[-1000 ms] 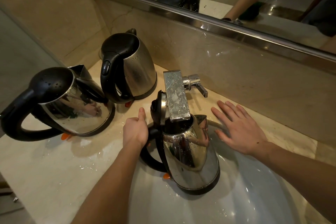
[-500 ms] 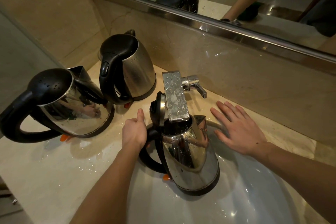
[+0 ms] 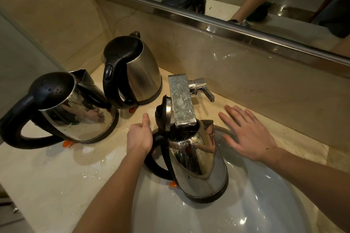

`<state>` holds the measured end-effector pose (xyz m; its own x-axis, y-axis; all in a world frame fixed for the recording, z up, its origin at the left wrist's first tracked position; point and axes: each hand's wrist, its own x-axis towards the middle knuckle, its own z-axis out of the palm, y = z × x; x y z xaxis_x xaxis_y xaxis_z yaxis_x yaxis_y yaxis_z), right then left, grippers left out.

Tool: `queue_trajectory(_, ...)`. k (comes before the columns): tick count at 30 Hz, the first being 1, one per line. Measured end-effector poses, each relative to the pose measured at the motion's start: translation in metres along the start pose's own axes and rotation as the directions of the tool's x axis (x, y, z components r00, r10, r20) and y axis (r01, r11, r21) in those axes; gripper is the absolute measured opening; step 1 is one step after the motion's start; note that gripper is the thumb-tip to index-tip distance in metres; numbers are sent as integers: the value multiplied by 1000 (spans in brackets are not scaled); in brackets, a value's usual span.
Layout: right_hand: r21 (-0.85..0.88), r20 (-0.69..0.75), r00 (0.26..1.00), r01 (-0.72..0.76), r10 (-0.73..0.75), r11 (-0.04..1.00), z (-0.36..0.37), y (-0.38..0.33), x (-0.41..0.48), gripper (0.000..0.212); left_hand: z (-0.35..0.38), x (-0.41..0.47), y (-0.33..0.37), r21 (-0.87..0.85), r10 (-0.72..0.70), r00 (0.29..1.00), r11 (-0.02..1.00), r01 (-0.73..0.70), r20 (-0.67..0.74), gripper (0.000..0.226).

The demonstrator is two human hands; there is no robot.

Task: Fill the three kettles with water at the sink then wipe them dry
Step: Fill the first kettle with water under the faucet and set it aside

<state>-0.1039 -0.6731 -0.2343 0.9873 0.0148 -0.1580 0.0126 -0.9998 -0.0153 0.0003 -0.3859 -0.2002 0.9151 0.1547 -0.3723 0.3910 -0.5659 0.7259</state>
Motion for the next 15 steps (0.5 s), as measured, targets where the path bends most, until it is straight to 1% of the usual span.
queue_trajectory(11,-10,6,1000,2,-2,1000,-1,-1,0,69,1,1,-1,-14,-16,1000,1000,16,3,57)
queue_trajectory(15,-6,3,1000,4,-4,1000,-1,-1,0,72,1,1,-1,-23,-11,1000,1000,11,2,57)
